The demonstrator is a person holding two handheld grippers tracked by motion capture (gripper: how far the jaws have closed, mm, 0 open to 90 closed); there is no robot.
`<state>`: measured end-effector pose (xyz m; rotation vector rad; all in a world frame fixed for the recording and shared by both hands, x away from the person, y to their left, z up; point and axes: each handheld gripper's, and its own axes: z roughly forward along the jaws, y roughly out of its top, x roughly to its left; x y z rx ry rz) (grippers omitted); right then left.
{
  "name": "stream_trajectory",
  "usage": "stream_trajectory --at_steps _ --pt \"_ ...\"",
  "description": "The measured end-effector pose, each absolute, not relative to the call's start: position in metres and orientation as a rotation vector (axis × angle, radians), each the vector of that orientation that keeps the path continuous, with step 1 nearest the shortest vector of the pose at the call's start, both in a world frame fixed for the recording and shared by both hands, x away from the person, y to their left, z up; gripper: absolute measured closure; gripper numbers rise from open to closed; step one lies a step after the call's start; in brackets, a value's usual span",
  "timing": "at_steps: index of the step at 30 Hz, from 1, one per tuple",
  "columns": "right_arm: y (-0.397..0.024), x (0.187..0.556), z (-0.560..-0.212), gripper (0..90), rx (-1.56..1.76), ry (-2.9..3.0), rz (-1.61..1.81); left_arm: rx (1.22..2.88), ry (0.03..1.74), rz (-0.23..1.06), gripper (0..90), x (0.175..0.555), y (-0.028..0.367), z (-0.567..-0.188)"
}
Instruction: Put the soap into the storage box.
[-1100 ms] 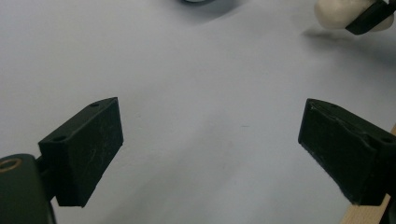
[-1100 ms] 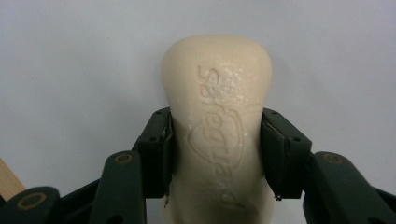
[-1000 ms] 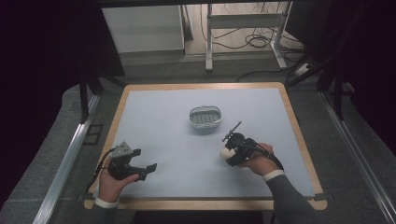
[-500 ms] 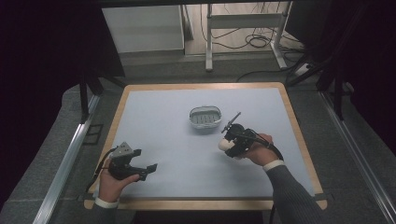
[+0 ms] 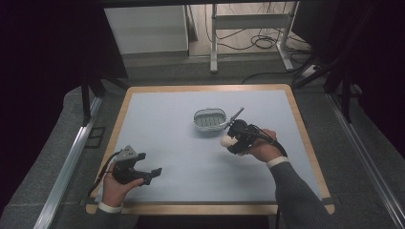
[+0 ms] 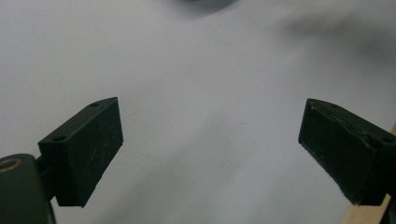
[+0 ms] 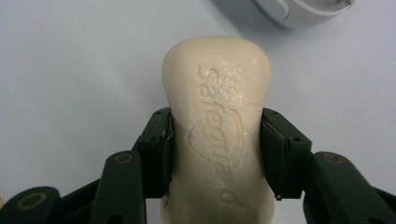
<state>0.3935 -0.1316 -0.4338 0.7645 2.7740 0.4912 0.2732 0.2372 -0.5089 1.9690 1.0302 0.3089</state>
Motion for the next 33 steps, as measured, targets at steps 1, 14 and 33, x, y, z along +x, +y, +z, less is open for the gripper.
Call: stream_trajectory --at_steps 1,14,33 --pt "-0.132 0.394 -0.434 49.2 0.764 2.774 0.491 1.969 1.030 0.309 6.9 0.273 0.237 -0.509" --pt "-0.130 0.418 -0.427 49.2 0.749 2.764 0.488 1.971 1.031 0.317 7.0 0.273 0.236 -0.510" --pt "-0.119 0.452 -0.428 49.2 0.713 2.759 0.478 1.967 1.024 0.296 7.1 0.274 0.237 -0.509"
